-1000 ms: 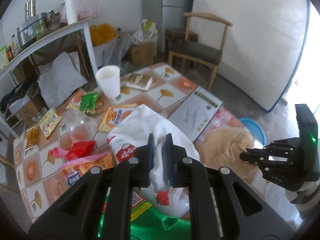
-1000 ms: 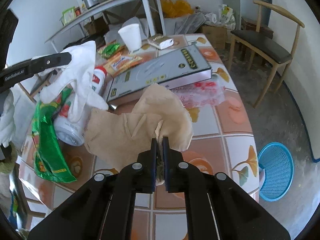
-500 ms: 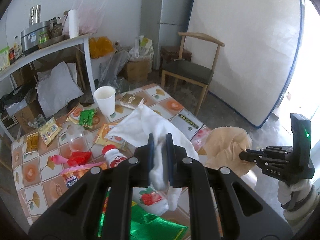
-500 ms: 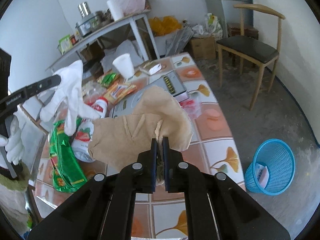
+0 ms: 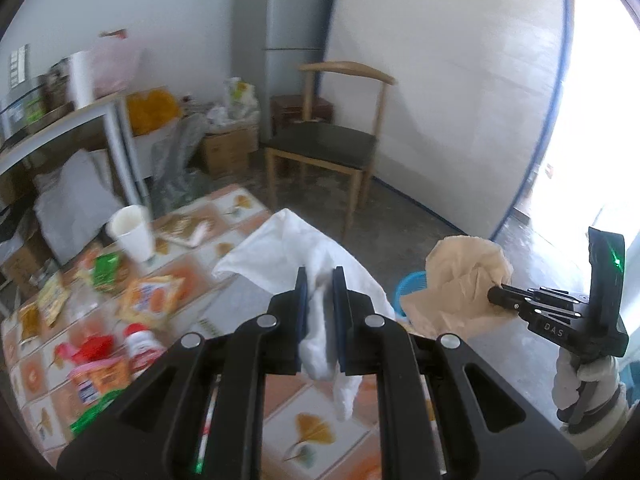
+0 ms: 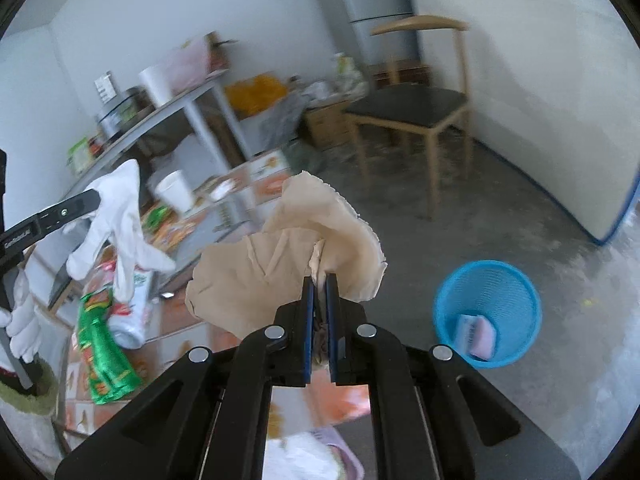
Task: Collect trash
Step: 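Carry tissue and tan paper to the blue wastebasket and release both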
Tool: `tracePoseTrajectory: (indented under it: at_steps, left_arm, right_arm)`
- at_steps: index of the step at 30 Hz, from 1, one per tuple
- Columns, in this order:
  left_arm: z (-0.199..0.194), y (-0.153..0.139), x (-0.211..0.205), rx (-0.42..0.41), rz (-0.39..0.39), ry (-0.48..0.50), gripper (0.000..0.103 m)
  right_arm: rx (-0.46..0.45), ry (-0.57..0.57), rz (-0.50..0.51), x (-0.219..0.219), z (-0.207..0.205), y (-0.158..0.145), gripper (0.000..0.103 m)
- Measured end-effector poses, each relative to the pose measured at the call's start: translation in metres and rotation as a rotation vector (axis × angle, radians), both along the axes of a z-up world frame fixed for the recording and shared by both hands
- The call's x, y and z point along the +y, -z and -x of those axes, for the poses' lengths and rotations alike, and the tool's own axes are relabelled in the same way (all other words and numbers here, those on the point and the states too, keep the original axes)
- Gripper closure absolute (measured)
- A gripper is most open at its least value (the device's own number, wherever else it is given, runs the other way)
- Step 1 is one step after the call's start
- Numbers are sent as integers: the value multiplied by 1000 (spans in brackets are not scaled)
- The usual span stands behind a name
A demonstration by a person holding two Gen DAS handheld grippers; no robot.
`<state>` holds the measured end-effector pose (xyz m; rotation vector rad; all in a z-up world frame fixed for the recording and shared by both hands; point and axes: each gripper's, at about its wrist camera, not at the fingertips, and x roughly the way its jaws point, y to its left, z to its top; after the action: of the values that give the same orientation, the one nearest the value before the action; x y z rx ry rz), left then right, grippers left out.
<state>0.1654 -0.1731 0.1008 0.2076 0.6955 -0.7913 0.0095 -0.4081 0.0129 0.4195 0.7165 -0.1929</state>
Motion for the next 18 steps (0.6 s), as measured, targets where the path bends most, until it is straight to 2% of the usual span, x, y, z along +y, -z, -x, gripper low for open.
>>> tracePoseTrajectory:
  at_steps: [7, 11, 15, 18]
  left_arm:
    - [15, 19, -108, 58, -16, 169, 92]
    - [33, 42, -180, 58, -82, 269, 92]
    - [47, 85, -250, 107, -169, 366, 92]
    - [49, 118, -288, 146, -230, 392, 92]
  right_arm:
    - [51, 199, 24, -68, 41, 17, 97]
    - [102, 300, 6, -107, 57, 40, 97]
    - [163, 382, -46, -147, 61, 75, 97]
    - [209, 421, -89, -171, 57, 105, 97]
